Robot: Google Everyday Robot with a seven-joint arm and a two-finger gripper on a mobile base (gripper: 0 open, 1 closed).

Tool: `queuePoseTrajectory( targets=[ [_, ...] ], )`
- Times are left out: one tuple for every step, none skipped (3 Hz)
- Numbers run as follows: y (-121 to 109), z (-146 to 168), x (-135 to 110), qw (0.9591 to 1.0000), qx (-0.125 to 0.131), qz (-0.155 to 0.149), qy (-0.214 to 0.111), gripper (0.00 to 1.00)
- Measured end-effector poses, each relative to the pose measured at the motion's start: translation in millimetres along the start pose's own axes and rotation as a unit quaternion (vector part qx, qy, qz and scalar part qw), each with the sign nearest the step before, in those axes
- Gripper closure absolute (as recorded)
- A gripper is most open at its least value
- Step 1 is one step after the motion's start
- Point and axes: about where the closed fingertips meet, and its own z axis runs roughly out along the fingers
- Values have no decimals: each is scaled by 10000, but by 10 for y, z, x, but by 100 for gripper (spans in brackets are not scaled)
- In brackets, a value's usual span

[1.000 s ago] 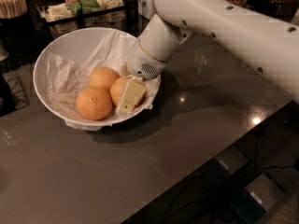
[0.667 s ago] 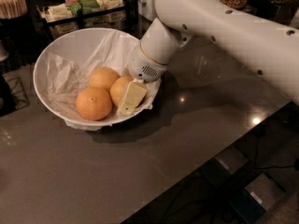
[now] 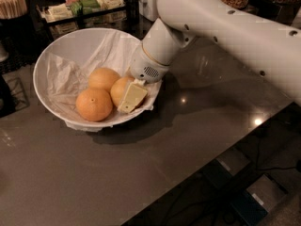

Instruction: Pick orange from white bowl

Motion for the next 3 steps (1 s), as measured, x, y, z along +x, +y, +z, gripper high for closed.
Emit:
queuePoseTrajectory(
  targets=[
    [0, 0, 0, 10000, 0, 0, 0, 87],
    [1, 1, -1, 10000, -1, -1, 0, 100],
    [1, -2, -4, 10000, 1, -6, 0, 100]
  ],
)
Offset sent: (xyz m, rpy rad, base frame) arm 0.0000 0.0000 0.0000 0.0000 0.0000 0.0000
